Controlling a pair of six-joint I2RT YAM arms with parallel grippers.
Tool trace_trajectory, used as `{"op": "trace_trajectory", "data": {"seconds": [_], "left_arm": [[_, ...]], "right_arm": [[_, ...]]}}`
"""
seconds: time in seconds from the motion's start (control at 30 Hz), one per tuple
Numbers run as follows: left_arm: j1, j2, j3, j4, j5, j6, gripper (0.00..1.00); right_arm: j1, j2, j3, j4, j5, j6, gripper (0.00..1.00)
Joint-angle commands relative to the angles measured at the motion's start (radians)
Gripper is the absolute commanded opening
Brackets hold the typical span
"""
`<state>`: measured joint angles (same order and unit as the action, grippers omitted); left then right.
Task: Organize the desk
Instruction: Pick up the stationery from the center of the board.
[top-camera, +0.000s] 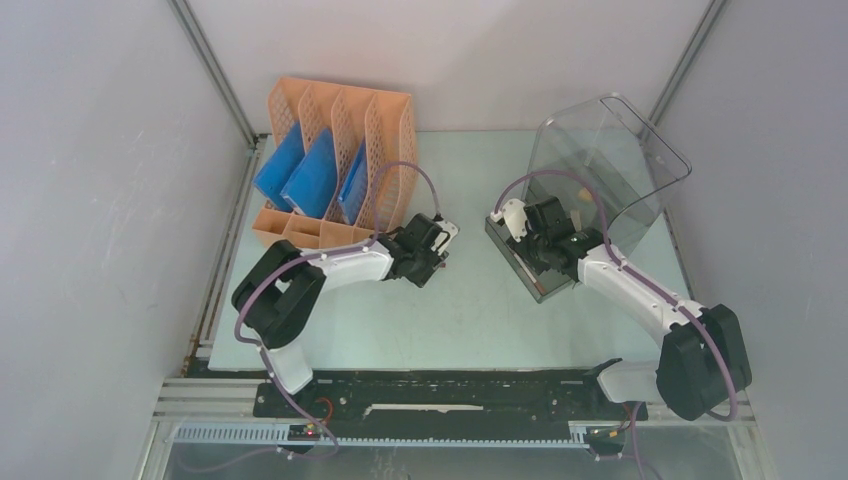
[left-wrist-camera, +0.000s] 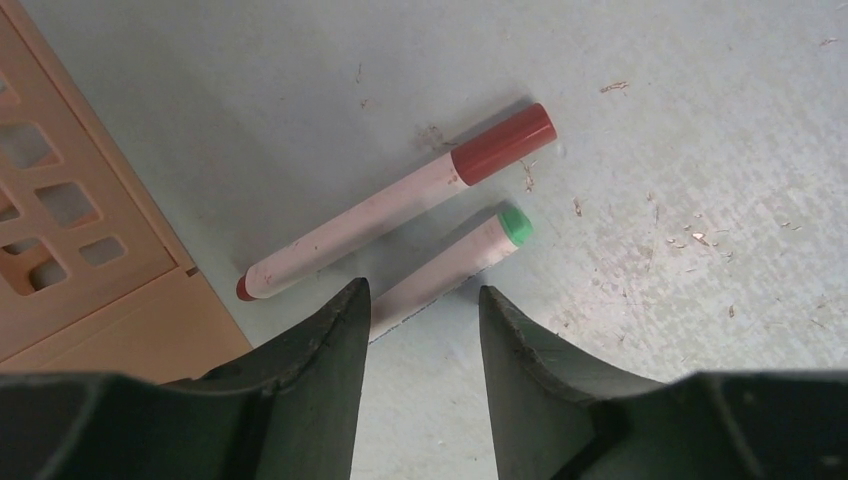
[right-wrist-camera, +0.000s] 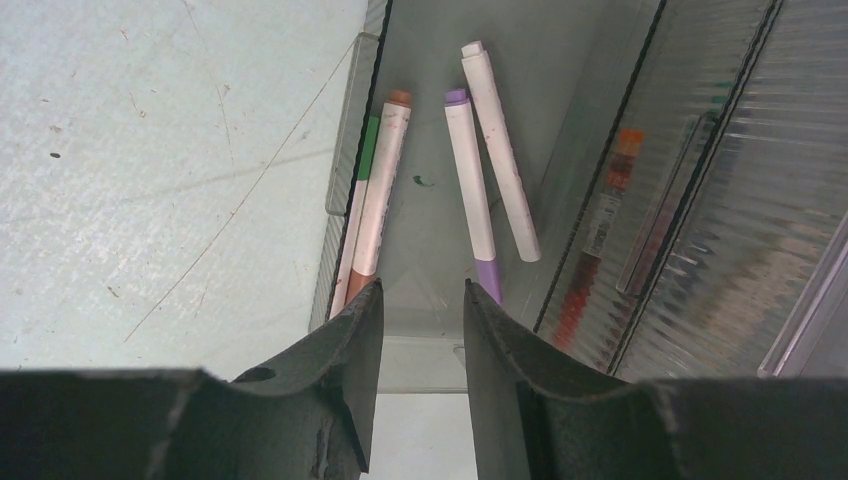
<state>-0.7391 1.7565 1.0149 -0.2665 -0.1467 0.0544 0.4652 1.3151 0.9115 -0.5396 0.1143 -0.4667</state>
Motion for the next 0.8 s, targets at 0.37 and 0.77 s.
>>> {"op": "trace_trajectory", "data": {"seconds": [0.37, 0.77], "left_arm": [[0.008, -0.031, -0.04, -0.012, 0.129, -0.086, 0.3], [-0.028, -0.124, -0.162, 0.04, 0.134, -0.236, 0.0]], "right_arm": [[0.005, -0.029, 0.004, 0.01, -0.005, -0.004, 0.43], [0.016, -0.037, 0.004, 0.005, -0.018, -0.004, 0.43]]}}
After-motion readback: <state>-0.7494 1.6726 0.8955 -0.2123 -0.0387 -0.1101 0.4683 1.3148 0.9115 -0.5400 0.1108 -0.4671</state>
